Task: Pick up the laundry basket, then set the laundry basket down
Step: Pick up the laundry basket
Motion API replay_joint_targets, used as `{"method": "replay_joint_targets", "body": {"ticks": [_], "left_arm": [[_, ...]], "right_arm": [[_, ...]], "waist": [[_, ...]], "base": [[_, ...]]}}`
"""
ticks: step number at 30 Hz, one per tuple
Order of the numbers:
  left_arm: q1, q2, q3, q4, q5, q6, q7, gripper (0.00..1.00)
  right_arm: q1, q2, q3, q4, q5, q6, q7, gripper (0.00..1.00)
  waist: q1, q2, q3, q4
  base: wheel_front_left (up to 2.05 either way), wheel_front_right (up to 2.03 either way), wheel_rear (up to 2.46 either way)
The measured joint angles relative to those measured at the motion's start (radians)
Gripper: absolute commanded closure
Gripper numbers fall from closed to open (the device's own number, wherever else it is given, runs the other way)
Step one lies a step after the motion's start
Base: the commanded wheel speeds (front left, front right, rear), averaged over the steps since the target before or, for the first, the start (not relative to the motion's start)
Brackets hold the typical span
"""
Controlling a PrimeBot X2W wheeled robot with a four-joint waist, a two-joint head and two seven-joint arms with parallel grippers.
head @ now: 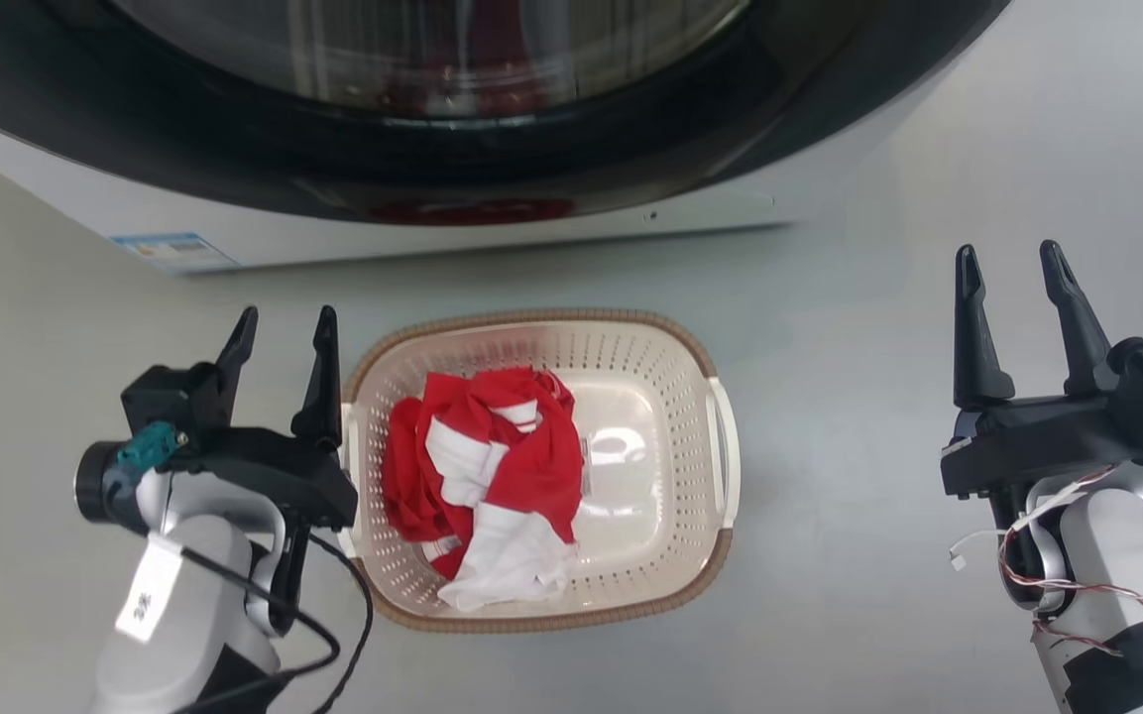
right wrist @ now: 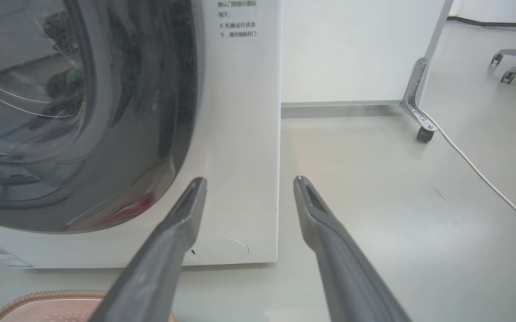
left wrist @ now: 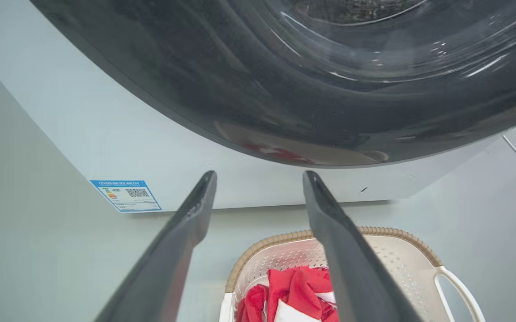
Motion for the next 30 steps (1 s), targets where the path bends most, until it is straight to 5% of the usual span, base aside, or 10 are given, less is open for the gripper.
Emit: {"method": "replay_joint_targets", "body": {"ticks": [30], "left_arm": [[0.433, 0.042, 0.033, -0.469, 0.100, 0.097, 0.000, 0.00]], "right_arm": [[0.235, 0.007, 0.005, -0.014, -0.011, 0.007, 0.000, 0.00]], "waist": [[-0.0002, -0.0002, -0.387, 0.009]], "base": [[0.00, 0.00, 0.00]]}}
